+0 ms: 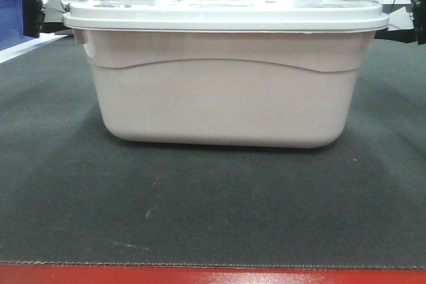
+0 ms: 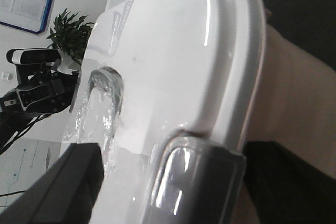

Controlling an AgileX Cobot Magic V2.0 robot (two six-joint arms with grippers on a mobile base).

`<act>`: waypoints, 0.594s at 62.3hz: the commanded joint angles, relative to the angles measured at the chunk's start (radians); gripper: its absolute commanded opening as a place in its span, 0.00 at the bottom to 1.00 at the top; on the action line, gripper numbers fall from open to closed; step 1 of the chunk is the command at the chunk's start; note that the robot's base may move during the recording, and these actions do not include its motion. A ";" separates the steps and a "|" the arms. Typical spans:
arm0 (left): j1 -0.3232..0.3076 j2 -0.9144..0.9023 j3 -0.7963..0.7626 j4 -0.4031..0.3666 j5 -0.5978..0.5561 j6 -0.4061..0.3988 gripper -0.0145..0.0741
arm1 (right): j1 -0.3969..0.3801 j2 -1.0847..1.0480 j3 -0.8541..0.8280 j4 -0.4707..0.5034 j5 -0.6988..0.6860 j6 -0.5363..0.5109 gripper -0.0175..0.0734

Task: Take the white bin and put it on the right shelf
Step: 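Close both grippers on the white lid rim at opposite ends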

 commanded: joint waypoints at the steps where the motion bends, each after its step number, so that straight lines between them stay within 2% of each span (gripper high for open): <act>1: -0.012 -0.049 -0.032 -0.082 0.134 -0.018 0.57 | -0.001 -0.044 -0.032 0.083 0.142 -0.017 0.88; 8: -0.014 -0.049 -0.032 -0.082 0.134 -0.042 0.57 | -0.001 -0.044 -0.032 0.083 0.142 -0.017 0.80; 18: -0.014 -0.049 -0.032 -0.082 0.134 -0.121 0.55 | -0.001 -0.044 -0.032 0.083 0.143 -0.023 0.62; 37: -0.014 -0.049 -0.032 -0.080 0.134 -0.182 0.40 | -0.001 -0.044 -0.032 0.083 0.143 -0.028 0.39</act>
